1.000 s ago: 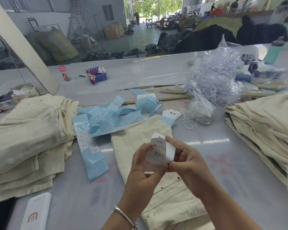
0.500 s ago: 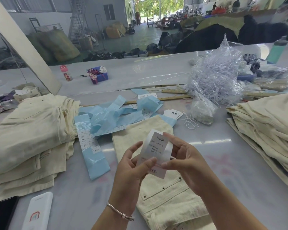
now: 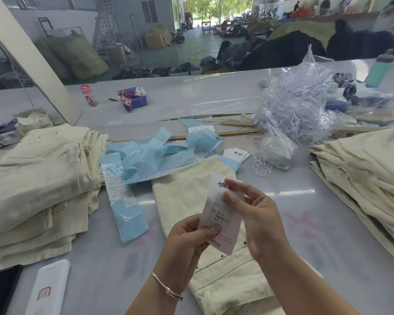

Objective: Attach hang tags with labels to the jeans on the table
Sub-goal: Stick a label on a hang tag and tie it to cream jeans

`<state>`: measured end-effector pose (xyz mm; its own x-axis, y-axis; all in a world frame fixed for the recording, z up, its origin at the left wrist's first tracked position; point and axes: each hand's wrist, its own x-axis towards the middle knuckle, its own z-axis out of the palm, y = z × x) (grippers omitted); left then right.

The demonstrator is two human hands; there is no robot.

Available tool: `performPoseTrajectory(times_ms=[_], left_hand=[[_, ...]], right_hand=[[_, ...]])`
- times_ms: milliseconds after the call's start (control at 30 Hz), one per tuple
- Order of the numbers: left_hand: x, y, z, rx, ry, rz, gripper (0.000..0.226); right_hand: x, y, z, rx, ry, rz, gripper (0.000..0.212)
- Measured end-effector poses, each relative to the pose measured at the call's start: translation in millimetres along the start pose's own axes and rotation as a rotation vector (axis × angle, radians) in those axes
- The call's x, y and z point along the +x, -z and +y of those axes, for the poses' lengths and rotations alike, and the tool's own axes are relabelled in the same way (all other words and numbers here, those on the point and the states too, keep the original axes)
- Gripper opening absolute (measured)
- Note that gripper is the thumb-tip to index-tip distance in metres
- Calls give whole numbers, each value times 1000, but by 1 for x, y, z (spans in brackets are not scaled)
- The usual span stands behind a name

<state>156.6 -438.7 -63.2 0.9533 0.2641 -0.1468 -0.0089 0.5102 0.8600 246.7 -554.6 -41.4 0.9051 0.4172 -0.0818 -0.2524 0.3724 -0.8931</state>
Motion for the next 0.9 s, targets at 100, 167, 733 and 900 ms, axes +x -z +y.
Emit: performPoseTrajectory(times_ms=[100,167,733,900], left_hand=[[4,1,0,15,29,-29,31],[6,2,0,23,38,-44,29],[39,-26,-18,296,-111,150,28],[75,-48,-30,222,-28,133,34]], right_hand=[[-1,-3,1,41,25,45,20],[-2,-4,2,43,31,67,15],[27,28,11,-378,258,153,18],[44,49,12,-368,219,138,20]])
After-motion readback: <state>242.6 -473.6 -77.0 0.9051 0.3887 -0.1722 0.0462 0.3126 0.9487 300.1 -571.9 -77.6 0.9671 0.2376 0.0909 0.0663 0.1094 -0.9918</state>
